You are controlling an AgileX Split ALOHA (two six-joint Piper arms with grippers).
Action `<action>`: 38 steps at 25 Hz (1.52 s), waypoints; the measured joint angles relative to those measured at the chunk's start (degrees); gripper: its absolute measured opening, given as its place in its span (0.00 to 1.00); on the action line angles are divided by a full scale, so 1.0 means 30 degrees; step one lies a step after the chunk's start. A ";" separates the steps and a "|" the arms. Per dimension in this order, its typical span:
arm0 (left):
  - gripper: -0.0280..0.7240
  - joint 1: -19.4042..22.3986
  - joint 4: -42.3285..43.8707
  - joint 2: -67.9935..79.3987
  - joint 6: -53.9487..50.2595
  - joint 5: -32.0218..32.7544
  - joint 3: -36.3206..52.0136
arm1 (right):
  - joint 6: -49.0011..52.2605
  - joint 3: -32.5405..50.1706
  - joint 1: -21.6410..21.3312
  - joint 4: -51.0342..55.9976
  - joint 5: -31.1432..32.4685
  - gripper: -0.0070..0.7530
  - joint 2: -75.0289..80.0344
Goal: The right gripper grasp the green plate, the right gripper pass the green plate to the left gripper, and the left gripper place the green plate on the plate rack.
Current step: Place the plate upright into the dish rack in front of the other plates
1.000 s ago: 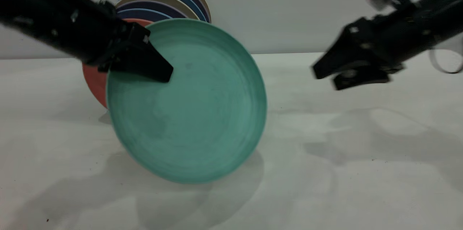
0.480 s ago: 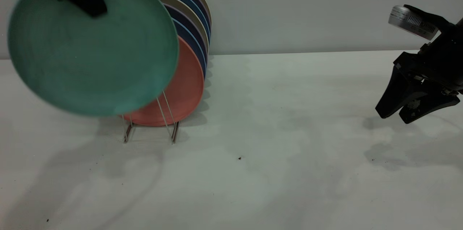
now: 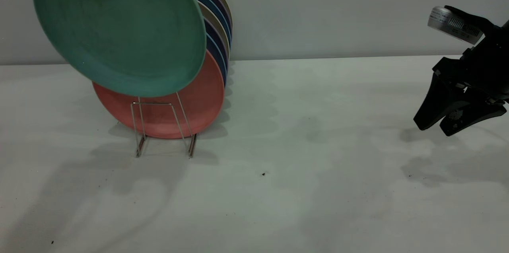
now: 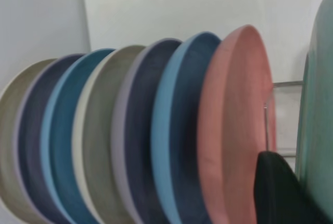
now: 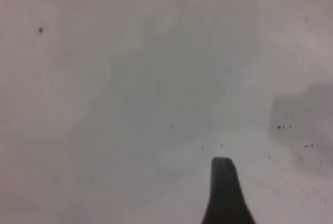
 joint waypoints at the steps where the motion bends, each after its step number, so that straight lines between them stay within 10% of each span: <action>1: 0.21 0.0000 0.0000 0.0000 -0.0153 -0.0312 0.0000 | 0.0000 0.0000 0.0000 0.0000 -0.0017 0.72 0.0000; 38: 0.24 0.0000 0.0501 0.3995 -0.1694 -0.2543 -0.0038 | 0.0108 0.0000 -0.0005 -0.0174 -0.0058 0.72 0.0000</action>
